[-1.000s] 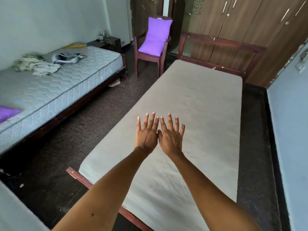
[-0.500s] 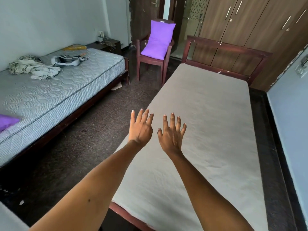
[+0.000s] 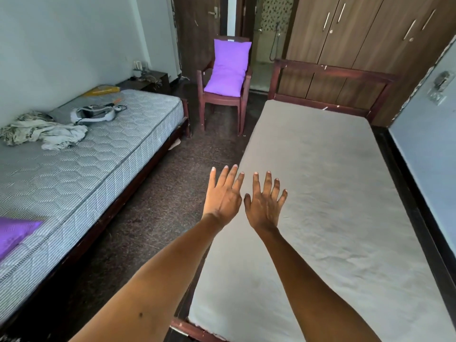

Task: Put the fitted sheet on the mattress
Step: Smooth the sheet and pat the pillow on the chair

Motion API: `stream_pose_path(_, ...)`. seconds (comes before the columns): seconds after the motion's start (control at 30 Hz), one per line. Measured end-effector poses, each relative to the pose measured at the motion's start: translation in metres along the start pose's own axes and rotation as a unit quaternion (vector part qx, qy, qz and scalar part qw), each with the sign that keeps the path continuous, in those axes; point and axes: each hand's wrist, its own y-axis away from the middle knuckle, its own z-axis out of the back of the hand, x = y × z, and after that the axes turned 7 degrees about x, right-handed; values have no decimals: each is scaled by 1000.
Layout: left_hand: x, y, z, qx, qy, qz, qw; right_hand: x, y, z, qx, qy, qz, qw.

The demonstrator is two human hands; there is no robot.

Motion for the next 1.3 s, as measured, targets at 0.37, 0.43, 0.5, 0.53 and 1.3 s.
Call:
stream_pose_path(0.37, 40, -34, -17, 7, 36, -2, 999, 36, -40, -9, 21, 12, 6, 1000)
stream_pose_path(0.43, 55, -48, -21, 5, 33, -9, 999, 48, -52, -18, 20, 15, -9, 1000)
stream_pose_path(0.5, 77, -66, -27, 0, 34, -23, 999, 65, -67, -26, 30, 20, -16, 999)
stream_pose_path(0.53, 90, -76, -31, -1, 32, -34, 999, 75, -76, -31, 37, 27, -17, 999)
stream_pose_path(1.3, 383, -274, -91, -84, 65, -122, 987, 306, -281, -99, 82, 20, -68, 994)
